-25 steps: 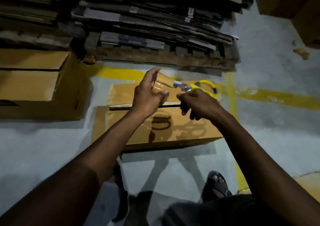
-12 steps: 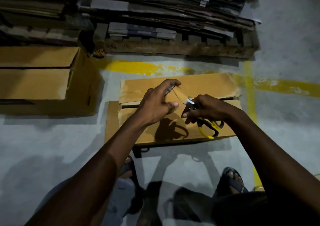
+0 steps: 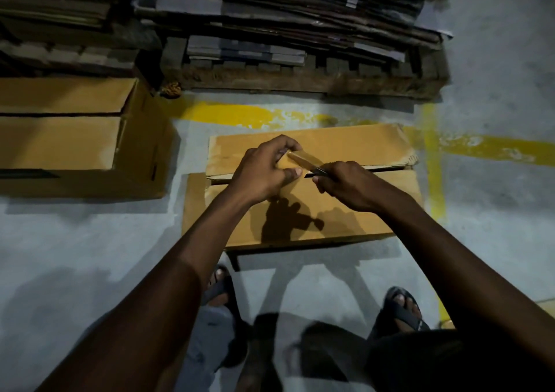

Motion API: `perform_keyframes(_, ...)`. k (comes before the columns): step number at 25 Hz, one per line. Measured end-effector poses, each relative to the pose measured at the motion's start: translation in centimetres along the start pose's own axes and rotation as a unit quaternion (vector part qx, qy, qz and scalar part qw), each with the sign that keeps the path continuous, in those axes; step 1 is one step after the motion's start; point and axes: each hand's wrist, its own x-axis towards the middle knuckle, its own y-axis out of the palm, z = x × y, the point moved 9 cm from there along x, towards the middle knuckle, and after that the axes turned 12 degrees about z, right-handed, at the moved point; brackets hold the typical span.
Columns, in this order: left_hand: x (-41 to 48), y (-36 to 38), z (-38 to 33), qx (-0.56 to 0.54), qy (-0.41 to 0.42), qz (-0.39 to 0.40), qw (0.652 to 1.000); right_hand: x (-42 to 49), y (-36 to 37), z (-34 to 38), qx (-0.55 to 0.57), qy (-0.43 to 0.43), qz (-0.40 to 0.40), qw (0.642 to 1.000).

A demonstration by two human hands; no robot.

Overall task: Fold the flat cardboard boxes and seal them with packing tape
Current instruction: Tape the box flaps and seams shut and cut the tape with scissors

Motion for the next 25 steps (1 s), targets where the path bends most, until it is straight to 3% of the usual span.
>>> perform_keyframes(4, 0.0, -1.1, -0.3, 0.007, 0.009, -0.033, 0.999, -0.2, 0.9, -1.1, 0.232, -0.004, 0.06, 0.971)
perform_keyframes(6, -0.2, -1.7, -0.4, 0.003, 0.01, -0.049, 0.999, -0.5, 0.2, -0.7, 0.253, -0.033, 0.042, 0.966)
perform_keyframes(8, -0.4, -2.0, -0.4, -0.011, 0.004, -0.07, 0.997, -0.6, -1.0, -0.1, 0.183, -0.057, -0.023, 0.981)
perform_keyframes(10, -0.7, -2.7, 0.2, -0.008, -0.023, -0.11, 0.994, -1.0, -2.7, 0.2, 0.083, -0.064, -0.138, 0.985)
perform_keyframes(13, -1.4, -4.1, 2.0, 0.045, -0.089, -0.159, 0.982, -1.3, -5.1, -2.0, 0.091, -0.017, -0.299, 0.95)
perform_keyframes(17, -1.8, -5.1, 4.4, 0.056, -0.108, -0.169, 0.978, 3.7, -2.4, -5.8, 0.058, 0.056, -0.25, 0.965)
perform_keyframes(20, -2.0, -6.7, 5.8, 0.031, -0.116, -0.207, 0.971, 9.7, -0.7, -5.3, -0.108, 0.074, -0.193, 0.972)
perform_keyframes(25, -3.6, -8.0, 5.4, -0.001, -0.074, -0.219, 0.973, 18.7, 0.9, -3.3, -0.305, 0.101, -0.145, 0.936)
